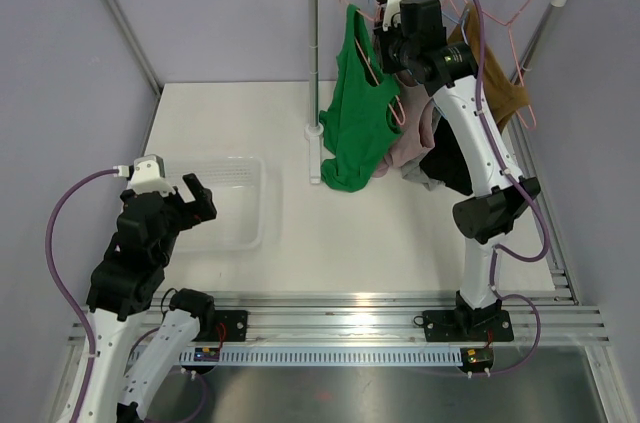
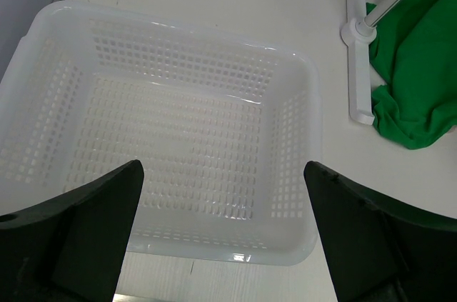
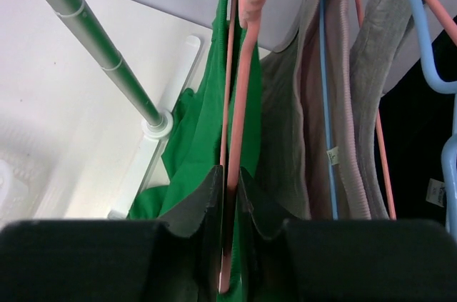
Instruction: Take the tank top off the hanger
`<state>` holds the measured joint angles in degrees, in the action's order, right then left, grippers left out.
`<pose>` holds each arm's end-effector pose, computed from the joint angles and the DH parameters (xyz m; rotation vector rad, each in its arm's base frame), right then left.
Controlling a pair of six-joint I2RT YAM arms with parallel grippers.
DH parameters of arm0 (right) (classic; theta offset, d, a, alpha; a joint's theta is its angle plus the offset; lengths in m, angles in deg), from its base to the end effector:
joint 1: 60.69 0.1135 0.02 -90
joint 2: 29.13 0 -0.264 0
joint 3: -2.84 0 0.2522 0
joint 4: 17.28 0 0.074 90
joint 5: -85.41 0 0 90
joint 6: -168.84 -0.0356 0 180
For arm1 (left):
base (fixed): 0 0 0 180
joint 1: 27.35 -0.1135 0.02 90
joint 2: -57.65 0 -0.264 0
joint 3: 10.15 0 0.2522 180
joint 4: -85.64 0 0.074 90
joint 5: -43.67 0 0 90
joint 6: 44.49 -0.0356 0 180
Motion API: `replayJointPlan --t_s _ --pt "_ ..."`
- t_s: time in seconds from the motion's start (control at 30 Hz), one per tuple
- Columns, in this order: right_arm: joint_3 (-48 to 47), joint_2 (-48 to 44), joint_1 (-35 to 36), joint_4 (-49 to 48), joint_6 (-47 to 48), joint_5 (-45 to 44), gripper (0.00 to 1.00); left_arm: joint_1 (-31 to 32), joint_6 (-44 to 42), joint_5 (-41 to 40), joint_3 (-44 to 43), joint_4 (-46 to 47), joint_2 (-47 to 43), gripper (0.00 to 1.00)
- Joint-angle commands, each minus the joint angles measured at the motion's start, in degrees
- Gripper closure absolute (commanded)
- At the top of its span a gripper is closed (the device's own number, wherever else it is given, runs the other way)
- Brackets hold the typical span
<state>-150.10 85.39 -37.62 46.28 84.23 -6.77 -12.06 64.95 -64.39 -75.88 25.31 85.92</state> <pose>0.3928 0.1658 0.4639 -0.4712 1.9569 0.1587 0.0869 -0.0123 0.3500 -0.2746 1.9309 -0.0899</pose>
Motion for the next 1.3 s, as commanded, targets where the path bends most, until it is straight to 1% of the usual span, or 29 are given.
replayJointPlan --t_s 0.0,0.07,0.13,0.37,0.5,0.53,0.6,0.63,0.7,0.8,0.87,0.93,1.0,1.13,1.17,1.27 --pt "-2.68 0.18 -0.39 -0.93 0.06 1.73 0.84 0.18 -0.55 1.19 0.29 3.32 0.38 0.01" --pt "-2.94 -0.08 -0.39 -1.02 -0.64 1.91 0.91 0.18 -0.63 1.28 0.29 3.41 0.29 0.01" --pt "-3.56 -0.70 -0.39 -1.11 -1.43 2.00 1.00 0.18 -0.55 1.19 0.37 3.41 0.12 0.01" --pt "-8.91 -2.63 -0.39 -1.02 -4.50 1.73 1.00 0.18 -0.55 1.10 0.37 3.32 0.12 0.01" --pt "-9.19 -4.48 -0.39 -0.50 -5.04 2.00 1.00 0.18 -0.46 0.84 0.37 3.32 0.03 0.01" --pt "-8.75 -5.70 -0.31 -0.23 -6.69 1.91 1.00 0.18 -0.46 0.75 0.37 3.24 0.03 0.01" --pt "-6.30 -7.37 -0.39 0.12 -7.76 1.91 1.00 0.18 -0.37 0.66 0.37 3.24 -0.15 0.01" --pt "-4.89 -9.64 -0.31 0.03 -8.11 3.39 1.00 0.09 -0.37 0.58 0.37 3.24 -0.23 0.01" --pt "0.29 -12.38 -0.31 -0.67 -9.16 4.19 1.00 0.18 -0.37 0.49 0.37 3.24 -0.41 0.01" --pt "8.72 -20.44 -0.22 -2.68 -10.40 4.98 1.00 0.18 -0.63 1.10 0.37 3.50 -0.50 0.01" --pt "14.94 -23.80 -0.22 -3.57 -11.45 5.77 1.00 0.18 -0.81 2.32 0.46 4.03 -0.59 0.01" --pt "18.48 -28.44 -0.22 -4.71 -12.06 7.00 1.00 0.18 -0.98 2.94 0.37 4.46 -0.41 0.01" --pt "22.88 -31.18 -0.13 -4.36 -13.03 9.20 1.00 0.18 -1.60 5.14 0.29 5.08 -0.41 0.01" --pt "29.91 -40.48 0.31 -2.43 -14.52 14.12 1.00 0.18 -2.48 10.23 -1.12 6.31 0.64 0.01" --pt "32.80 -42.17 0.40 -2.17 -15.14 16.04 1.00 0.18 -2.57 12.68 -2.51 6.23 1.43 0.01" --pt "37.03 -48.59 0.57 1.07 -15.67 20.44 1.00 0.27 -1.08 18.39 -5.68 6.57 4.68 0.01"
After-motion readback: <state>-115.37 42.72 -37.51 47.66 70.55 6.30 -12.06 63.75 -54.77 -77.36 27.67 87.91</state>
